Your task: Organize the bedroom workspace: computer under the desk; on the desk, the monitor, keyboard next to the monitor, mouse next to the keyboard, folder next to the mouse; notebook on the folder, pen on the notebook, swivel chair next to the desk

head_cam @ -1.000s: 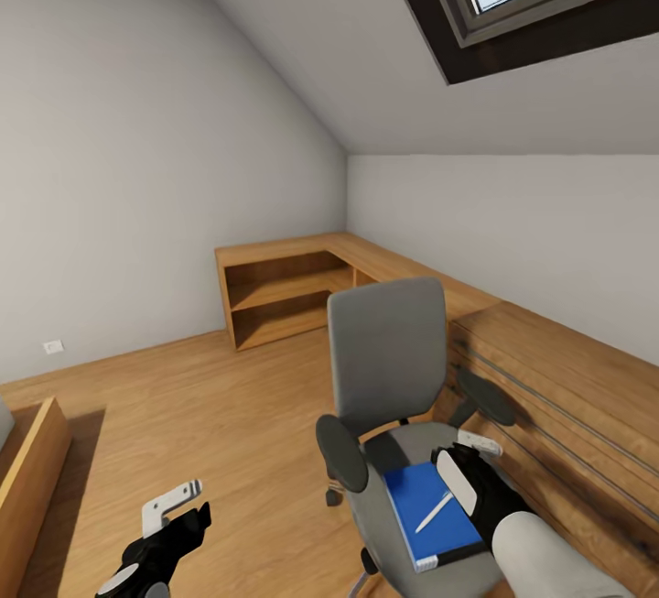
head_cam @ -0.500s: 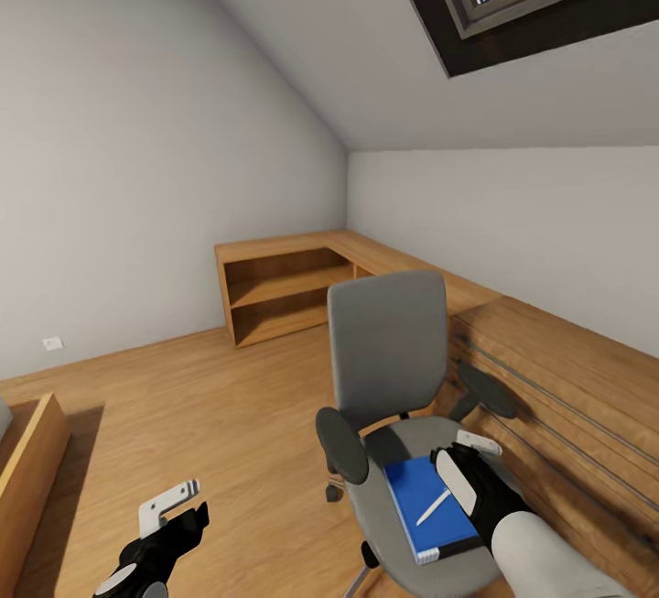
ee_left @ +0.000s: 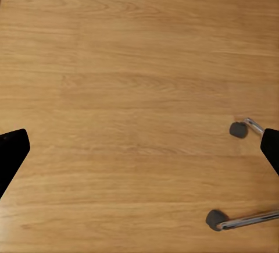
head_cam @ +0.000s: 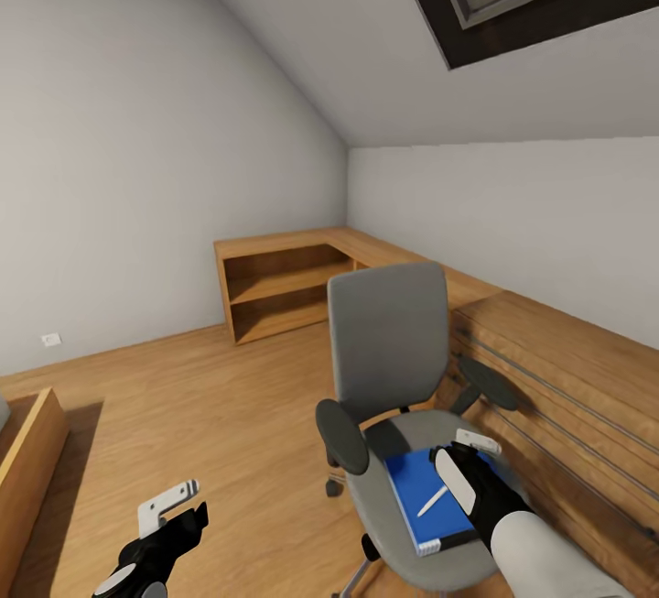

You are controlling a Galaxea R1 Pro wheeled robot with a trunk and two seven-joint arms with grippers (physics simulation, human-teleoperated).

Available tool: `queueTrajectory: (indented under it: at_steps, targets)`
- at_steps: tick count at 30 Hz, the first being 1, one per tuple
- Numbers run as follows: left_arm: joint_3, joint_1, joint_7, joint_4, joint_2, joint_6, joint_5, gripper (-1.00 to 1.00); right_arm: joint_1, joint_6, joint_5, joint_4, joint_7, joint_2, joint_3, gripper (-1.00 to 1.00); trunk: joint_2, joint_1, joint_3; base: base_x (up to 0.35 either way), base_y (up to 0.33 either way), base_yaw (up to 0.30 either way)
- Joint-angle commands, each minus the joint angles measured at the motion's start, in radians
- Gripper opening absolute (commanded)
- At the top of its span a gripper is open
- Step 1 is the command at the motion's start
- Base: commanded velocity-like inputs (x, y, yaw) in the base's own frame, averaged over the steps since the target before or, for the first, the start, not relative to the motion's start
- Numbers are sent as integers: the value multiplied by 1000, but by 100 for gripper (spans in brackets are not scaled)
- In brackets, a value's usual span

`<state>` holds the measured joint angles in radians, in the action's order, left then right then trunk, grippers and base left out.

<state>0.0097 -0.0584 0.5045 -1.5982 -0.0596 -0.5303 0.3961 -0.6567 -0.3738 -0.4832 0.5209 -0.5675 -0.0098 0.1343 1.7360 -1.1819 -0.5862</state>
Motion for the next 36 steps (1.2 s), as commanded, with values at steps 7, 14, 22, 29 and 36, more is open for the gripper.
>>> queueTrajectory:
  at_steps: [7,14,22,29,36]
  targets:
    - [1,0,6,-2,0,-2,10,100,0,-7,-5,4,-9,1,7,100,50,-27,-23,0,0,0]
    - [1,1,6,-2,0,-2,10,100,0,-7,-5,9,-9,3,8,100,71,-38,-32,0,0,3]
    - [1,1,6,-2,0,-2,10,100,0,-7,-3,14,-11,12,7,100,71,-38,-32,0,0,123]
    - [1,1,6,-2,-1,-2,10,100,0,-7,-3,16,-12,13,7,100,71,-38,-32,0,0,57]
    - [1,0,6,-2,-2,-2,10,100,0,-8,-3,16,-12,13,7,100,71,-38,-32,0,0,8]
